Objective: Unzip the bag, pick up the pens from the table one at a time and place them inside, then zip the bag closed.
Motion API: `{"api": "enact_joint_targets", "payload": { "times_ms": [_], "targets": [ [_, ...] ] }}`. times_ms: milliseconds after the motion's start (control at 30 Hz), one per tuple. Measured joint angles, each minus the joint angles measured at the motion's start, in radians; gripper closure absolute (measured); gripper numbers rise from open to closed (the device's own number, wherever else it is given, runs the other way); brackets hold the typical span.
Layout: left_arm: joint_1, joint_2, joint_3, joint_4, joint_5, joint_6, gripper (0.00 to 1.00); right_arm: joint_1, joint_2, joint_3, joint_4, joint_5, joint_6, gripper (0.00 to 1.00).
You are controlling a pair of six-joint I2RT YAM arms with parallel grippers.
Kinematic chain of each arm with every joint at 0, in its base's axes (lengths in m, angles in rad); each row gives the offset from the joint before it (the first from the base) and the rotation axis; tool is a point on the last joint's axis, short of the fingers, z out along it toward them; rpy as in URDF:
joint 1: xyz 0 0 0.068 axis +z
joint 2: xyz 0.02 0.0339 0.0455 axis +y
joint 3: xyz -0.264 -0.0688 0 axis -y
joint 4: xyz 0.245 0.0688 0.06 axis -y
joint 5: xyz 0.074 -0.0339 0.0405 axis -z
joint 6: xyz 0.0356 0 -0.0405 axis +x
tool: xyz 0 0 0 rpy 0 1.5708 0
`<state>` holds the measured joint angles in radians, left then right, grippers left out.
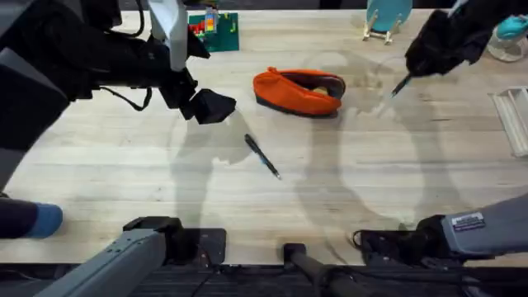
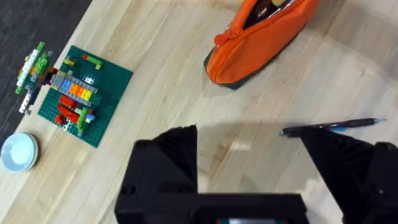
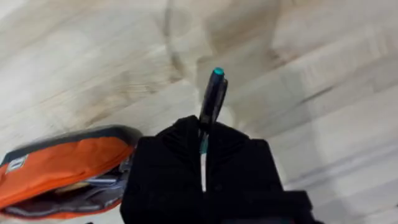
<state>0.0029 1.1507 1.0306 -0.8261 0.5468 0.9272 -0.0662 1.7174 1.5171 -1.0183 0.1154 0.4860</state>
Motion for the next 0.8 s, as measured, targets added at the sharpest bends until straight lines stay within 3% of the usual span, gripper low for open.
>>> {"api": "enact_joint_targets", "payload": {
  "times_ms": [267, 533, 800],
  "targets": [
    [0.000, 0.000, 0.000, 0.000, 0.000, 0.000, 0.008, 0.038, -0.025, 0.104, 0.008, 0.000, -0.149, 0.970],
    [0.000, 0.000, 0.000, 0.000, 0.000, 0.000, 0.008, 0.076, -0.025, 0.111, 0.113, 0.000, -0.252, 0.970],
    [0.000, 0.000, 0.000, 0.000, 0.000, 0.000, 0.007, 0.178, -0.025, 0.113, 0.238, 0.000, -0.439, 0.970]
  ]
}}
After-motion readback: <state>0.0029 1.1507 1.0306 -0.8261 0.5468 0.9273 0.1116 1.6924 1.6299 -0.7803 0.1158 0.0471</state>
